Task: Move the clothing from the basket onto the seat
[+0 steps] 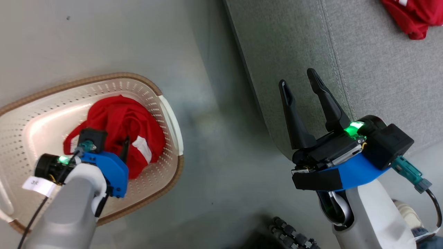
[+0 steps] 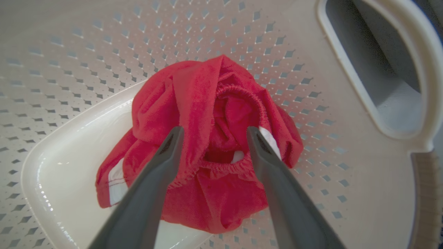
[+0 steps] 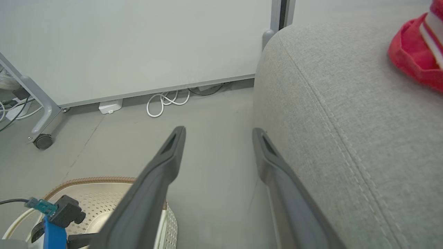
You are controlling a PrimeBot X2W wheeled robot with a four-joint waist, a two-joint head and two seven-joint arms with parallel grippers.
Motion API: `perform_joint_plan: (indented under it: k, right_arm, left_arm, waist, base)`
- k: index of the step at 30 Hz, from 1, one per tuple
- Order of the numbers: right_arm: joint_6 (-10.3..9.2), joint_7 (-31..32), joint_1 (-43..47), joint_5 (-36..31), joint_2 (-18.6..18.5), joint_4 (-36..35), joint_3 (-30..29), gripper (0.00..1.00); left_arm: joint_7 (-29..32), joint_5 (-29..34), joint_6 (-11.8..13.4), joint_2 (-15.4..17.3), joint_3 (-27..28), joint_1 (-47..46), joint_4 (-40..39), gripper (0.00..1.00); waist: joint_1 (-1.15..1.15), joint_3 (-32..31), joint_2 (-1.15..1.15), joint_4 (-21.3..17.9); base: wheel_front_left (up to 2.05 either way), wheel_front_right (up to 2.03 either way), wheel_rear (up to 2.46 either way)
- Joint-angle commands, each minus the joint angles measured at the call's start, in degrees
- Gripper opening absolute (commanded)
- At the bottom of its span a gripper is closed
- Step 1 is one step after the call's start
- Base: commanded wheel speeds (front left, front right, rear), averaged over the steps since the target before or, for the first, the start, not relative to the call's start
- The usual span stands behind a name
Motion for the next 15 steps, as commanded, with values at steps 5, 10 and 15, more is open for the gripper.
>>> perform_joint_plan:
  k: [5, 10, 15]
  right_arm:
    - [0.03, -0.2, -1.1, 1.3, 0.1, -1.5, 1.0, 1.00]
    - [0.03, -0.2, 0.1, 0.9, 0.1, -2.3, 0.3, 1.00]
    - [0.03, -0.2, 1.1, 0.5, 0.1, -2.9, -0.1, 1.00]
  left_arm:
    - [1.2, -0.2, 1.2, 1.9, 0.4, -3.0, 2.1, 1.00]
    - [2.3, 1.2, 3.3, 2.7, -0.6, -4.9, 4.0, 1.00]
    - [4.9, 2.7, 5.7, 2.3, -2.2, -6.8, 6.2, 1.00]
  waist:
    - [-0.01, 3.1, 0.00, -2.5]
    - [-0.01, 4.1, 0.00, -2.5]
    - [-0.01, 4.8, 0.00, -2.1]
  base:
    - [0.00, 0.00, 0.00]
    - [0.00, 0.00, 0.00]
    - [0.00, 0.00, 0.00]
